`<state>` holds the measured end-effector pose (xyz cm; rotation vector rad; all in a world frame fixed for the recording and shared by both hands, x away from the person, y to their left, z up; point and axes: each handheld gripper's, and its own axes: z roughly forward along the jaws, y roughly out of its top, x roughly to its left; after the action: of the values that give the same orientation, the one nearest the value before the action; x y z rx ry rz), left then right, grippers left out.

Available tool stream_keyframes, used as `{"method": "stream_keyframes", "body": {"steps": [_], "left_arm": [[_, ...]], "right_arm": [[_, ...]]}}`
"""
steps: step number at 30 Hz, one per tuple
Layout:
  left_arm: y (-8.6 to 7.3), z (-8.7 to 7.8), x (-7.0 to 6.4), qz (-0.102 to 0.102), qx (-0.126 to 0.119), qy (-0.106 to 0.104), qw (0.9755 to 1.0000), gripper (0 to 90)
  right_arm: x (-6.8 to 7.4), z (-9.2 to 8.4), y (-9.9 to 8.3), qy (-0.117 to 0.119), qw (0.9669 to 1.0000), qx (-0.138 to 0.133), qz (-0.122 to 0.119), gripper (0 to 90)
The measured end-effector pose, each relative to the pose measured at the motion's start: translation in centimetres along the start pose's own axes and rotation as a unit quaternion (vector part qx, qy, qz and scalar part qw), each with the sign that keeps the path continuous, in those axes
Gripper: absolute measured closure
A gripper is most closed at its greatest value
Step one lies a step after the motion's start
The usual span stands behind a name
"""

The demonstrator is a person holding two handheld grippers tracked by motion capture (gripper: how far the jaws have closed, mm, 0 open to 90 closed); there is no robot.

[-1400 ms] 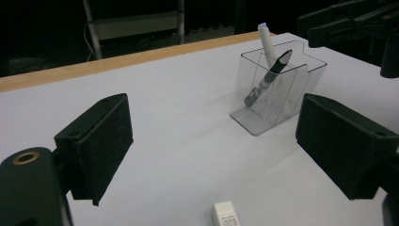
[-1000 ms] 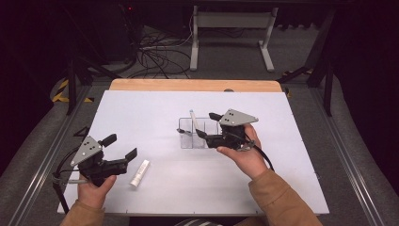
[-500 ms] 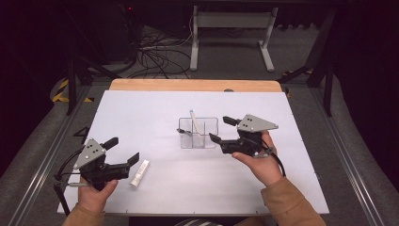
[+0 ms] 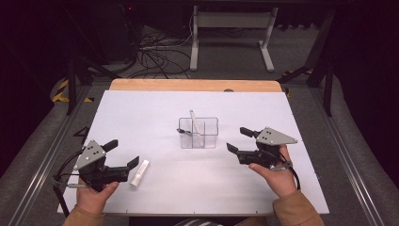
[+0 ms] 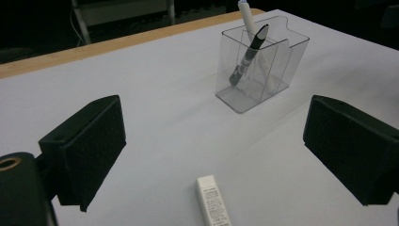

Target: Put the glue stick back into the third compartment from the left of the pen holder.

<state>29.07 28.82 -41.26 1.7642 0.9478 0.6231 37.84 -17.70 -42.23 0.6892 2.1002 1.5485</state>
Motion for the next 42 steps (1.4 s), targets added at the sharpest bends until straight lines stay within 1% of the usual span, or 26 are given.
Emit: {"method": "stream_keyframes", "body": {"steps": [1, 5, 7, 10, 12, 16, 21, 23, 25, 28, 31, 32, 34, 35, 37, 39, 40, 42], "left_arm": [[0.0, 0.0, 0.0, -0.003, 0.001, -0.003, 1.0, 7.4], [-0.1, 0.1, -0.1, -0.005, 0.013, -0.001, 0.9999, 8.1], [-0.1, 0.2, -0.1, -0.001, 0.017, 0.0, 0.9998, 8.3], [-0.2, 0.4, -0.1, 0.003, 0.024, 0.002, 0.9997, 8.5], [-0.3, 0.4, 0.0, 0.005, 0.025, 0.003, 0.9997, 8.7], [-0.3, 0.5, -0.2, 0.01, 0.028, 0.004, 0.9995, 9.1], [-0.3, 0.6, -0.4, -0.006, 0.027, -0.006, 0.9996, 9.4], [-0.4, 0.7, -0.6, 0.0, 0.033, 0.0, 0.9994, 9.9], [-0.4, 0.8, -0.8, 0.007, 0.046, 0.006, 0.9989, 10.8], [-0.4, 0.9, -1.0, 0.009, 0.061, 0.014, 0.998, 11.6], [-0.4, 1.2, -1.1, 0.004, 0.086, 0.019, 0.9961, 13.9], [-0.5, 1.3, -1.0, 0.0, 0.096, 0.016, 0.9953, 14.0], [-0.7, 1.7, -0.7, -0.015, 0.115, 0.007, 0.9932, 15.1], [-0.9, 2.0, -0.5, -0.021, 0.127, 0.004, 0.9917, 15.7], [-1.1, 2.4, -0.3, -0.036, 0.152, 0.0, 0.9877, 16.6], [-1.3, 2.7, -0.1, -0.042, 0.171, 0.001, 0.9844, 17.1], [-1.4, 2.8, -0.1, -0.043, 0.179, 0.004, 0.9828, 18.1], [-1.5, 3.0, -0.1, -0.043, 0.194, 0.003, 0.98, 19.2]], "right_arm": [[0.0, -0.1, -0.4, -0.001, 1.0, 0.003, 0.001, 24.6], [0.0, -0.4, -1.6, -0.003, 0.9999, 0.011, 0.005, 24.6], [0.0, -0.5, -2.0, -0.008, 0.9999, 0.014, 0.0, 24.9], [-0.1, -0.9, -2.6, -0.019, 0.9997, 0.016, 0.006, 25.0], [-0.2, -1.1, -3.1, -0.018, 0.9995, 0.023, 0.012, 25.0], [-0.1, -1.3, -4.0, -0.021, 0.9992, 0.031, 0.015, 25.0], [-0.2, -1.5, -4.4, -0.027, 0.9989, 0.033, 0.02, 26.2], [-0.2, -1.5, -4.5, -0.029, 0.9988, 0.034, 0.021, 26.3], [-0.3, -1.5, -4.5, -0.029, 0.9988, 0.032, 0.022, 26.5], [-0.3, -1.5, -4.4, -0.029, 0.9989, 0.029, 0.023, 26.6], [-0.3, -1.6, -4.4, -0.029, 0.999, 0.028, 0.021, 26.7], [-0.3, -1.6, -4.4, -0.029, 0.9989, 0.028, 0.022, 26.7], [-0.3, -1.6, -4.4, -0.029, 0.9989, 0.028, 0.021, 26.9], [-0.3, -1.6, -4.4, -0.029, 0.9989, 0.028, 0.021, 27.0], [-0.3, -1.6, -4.4, -0.029, 0.999, 0.028, 0.021, 27.0], [-0.3, -1.6, -4.4, -0.029, 0.999, 0.027, 0.021, 27.1], [-0.3, -1.6, -4.4, -0.028, 0.999, 0.027, 0.021, 27.1], [-0.3, -1.6, -4.4, -0.028, 0.9989, 0.029, 0.023, 27.1]]}}
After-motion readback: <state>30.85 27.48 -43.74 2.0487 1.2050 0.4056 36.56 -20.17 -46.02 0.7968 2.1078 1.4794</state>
